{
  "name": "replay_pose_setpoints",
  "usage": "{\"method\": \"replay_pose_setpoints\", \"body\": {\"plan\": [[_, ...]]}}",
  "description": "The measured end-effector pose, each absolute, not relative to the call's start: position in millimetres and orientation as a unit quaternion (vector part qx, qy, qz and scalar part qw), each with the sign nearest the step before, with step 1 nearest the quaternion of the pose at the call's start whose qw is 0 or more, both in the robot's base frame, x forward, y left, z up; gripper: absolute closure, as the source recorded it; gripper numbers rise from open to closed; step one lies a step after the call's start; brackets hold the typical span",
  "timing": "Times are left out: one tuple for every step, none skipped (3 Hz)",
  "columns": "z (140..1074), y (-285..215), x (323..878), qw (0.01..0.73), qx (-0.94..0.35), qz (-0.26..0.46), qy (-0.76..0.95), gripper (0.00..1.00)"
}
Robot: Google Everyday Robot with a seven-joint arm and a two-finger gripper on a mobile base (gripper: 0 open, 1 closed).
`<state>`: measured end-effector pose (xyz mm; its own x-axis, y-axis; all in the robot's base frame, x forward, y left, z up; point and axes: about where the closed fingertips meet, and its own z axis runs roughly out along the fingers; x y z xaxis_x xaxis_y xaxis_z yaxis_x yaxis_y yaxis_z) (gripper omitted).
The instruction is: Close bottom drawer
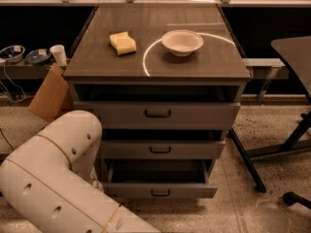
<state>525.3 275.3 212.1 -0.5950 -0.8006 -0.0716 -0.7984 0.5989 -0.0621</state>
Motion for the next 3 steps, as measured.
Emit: {"method": "replay_pose_setpoints", "body": {"plan": [[190, 280, 529, 0.033, -0.443, -0.006, 0.896, 1.0], [165, 276, 538, 0.019, -0.432, -0.003, 0.902, 1.0], [156, 272, 548, 0.017, -0.426, -0.005, 0.904, 1.0]]}}
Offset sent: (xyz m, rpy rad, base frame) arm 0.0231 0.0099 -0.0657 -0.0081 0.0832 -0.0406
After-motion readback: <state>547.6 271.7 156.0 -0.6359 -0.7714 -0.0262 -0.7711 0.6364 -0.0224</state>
